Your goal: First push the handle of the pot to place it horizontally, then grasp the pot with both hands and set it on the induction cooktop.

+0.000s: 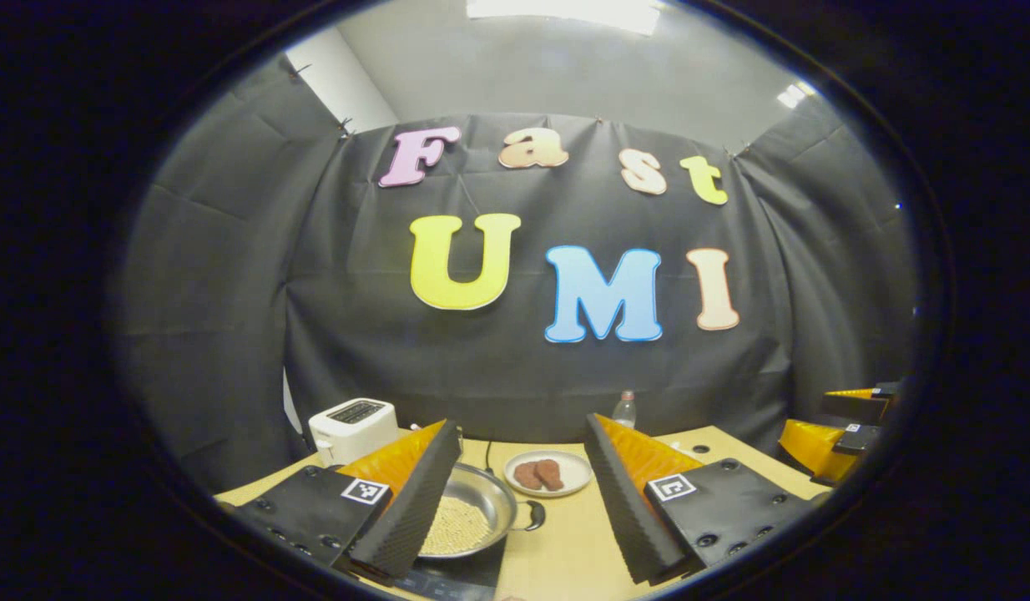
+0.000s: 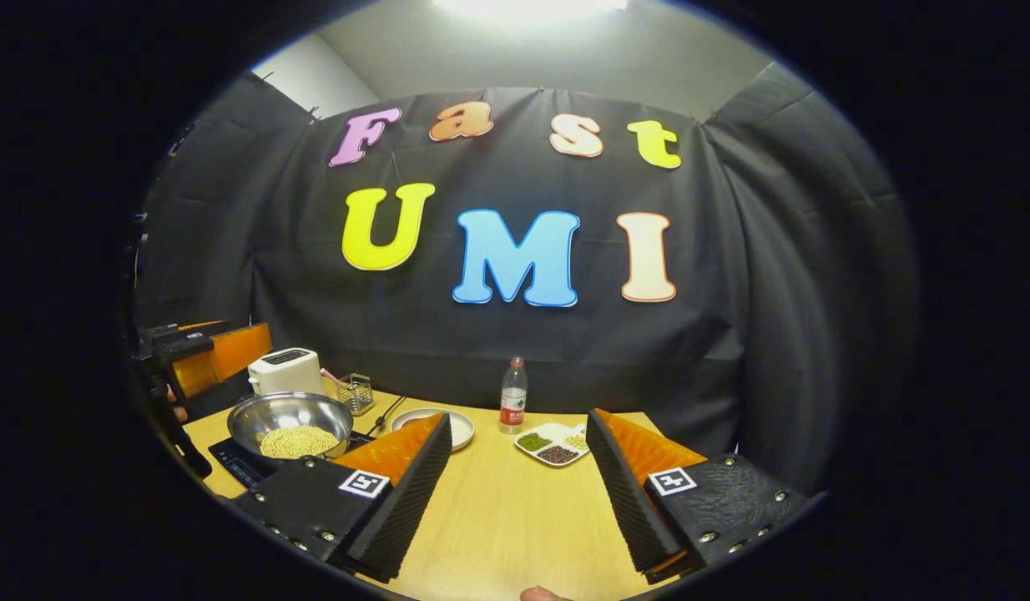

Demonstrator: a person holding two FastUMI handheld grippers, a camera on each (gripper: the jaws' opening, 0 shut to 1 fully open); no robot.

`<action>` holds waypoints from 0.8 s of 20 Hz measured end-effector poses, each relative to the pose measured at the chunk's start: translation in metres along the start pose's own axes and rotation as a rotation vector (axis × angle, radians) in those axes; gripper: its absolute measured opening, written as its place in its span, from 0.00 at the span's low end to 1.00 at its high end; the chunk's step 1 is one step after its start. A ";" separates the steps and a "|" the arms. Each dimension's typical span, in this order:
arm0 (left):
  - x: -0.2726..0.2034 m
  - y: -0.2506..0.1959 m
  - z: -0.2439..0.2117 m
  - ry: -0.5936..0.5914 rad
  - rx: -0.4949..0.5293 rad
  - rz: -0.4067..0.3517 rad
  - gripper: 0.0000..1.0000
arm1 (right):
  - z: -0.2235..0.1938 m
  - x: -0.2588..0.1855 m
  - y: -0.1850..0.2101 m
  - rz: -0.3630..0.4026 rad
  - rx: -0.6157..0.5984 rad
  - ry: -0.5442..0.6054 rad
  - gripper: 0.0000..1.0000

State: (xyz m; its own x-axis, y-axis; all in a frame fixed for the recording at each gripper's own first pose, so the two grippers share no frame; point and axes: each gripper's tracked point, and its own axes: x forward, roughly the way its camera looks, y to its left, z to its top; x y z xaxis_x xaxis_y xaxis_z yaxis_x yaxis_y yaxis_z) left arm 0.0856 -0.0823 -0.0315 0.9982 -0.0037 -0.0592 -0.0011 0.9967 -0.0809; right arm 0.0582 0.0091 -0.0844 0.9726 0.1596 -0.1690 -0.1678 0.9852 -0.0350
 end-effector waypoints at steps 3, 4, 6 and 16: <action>-0.027 -0.024 0.021 -0.035 0.024 -0.018 0.99 | 0.010 -0.027 -0.024 -0.015 0.013 -0.024 0.97; -0.034 -0.032 0.028 -0.044 0.027 -0.030 0.99 | 0.012 -0.036 -0.027 -0.016 0.027 -0.025 0.97; -0.047 -0.036 0.038 -0.055 0.028 -0.041 1.00 | 0.017 -0.049 -0.032 -0.026 0.046 -0.030 0.97; -0.086 0.004 0.061 -0.088 0.076 -0.033 0.97 | 0.039 -0.090 -0.022 -0.079 0.086 -0.095 0.97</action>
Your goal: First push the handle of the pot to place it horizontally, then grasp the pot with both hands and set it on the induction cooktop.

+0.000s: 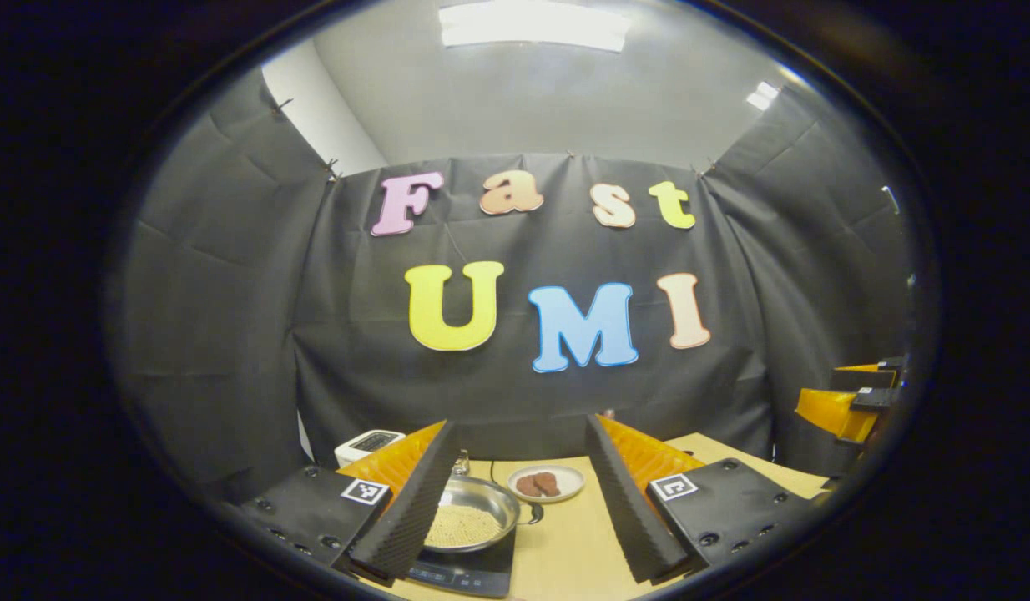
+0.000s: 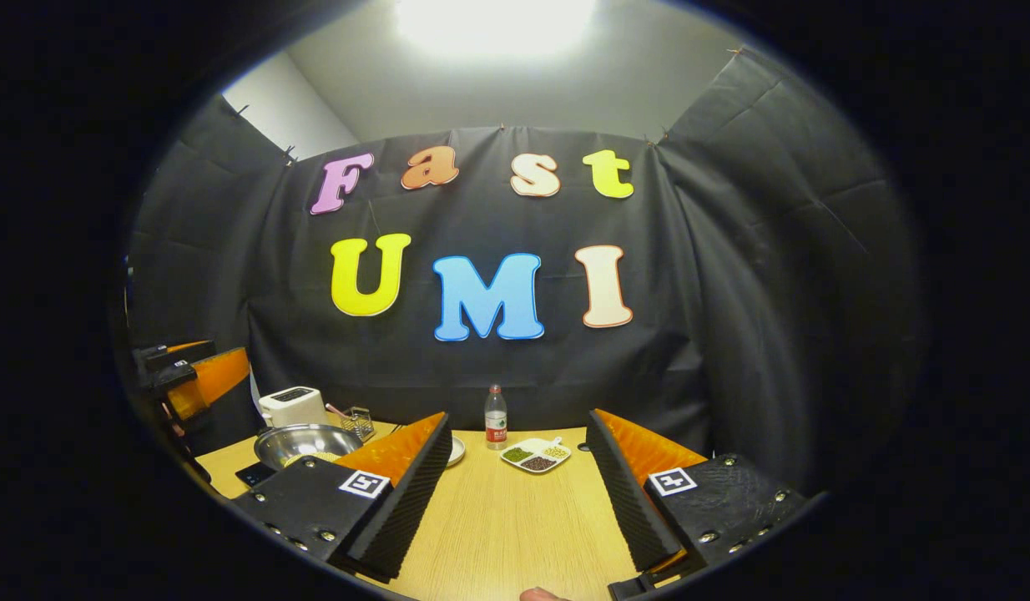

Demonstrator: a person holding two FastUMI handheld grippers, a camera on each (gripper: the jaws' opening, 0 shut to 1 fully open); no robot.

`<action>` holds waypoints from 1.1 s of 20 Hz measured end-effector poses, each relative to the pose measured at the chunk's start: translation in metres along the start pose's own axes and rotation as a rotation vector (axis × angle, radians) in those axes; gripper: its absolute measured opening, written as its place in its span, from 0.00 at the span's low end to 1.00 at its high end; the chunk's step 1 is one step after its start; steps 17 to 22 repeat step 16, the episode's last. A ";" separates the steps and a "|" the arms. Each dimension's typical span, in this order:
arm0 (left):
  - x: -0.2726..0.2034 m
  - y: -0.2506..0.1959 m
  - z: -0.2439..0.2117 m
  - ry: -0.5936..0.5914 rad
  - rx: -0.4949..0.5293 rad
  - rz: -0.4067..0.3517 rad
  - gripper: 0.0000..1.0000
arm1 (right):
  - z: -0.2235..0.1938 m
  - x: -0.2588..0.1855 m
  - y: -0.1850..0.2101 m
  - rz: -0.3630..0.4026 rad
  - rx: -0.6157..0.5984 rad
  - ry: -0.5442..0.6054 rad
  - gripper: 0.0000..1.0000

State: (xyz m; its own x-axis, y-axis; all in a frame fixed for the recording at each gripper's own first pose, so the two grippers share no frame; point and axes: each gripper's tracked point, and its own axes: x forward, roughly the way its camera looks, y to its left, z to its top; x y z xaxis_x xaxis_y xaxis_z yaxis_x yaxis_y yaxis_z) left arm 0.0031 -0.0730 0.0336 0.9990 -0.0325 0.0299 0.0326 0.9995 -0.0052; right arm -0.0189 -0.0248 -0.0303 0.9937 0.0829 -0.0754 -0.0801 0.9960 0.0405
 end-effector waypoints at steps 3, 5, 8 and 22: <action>-0.004 0.008 0.000 0.000 0.021 0.001 0.95 | 0.005 -0.006 0.003 -0.007 -0.001 -0.015 0.97; -0.006 0.009 0.000 0.002 0.017 0.001 0.97 | 0.009 -0.007 0.002 -0.011 -0.013 -0.025 0.97; -0.004 0.011 0.004 -0.005 0.006 0.001 1.00 | 0.014 -0.004 0.001 -0.025 -0.028 -0.040 0.97; 0.000 0.015 -0.001 0.004 0.006 -0.006 1.00 | 0.020 0.004 0.005 -0.031 -0.025 -0.056 0.97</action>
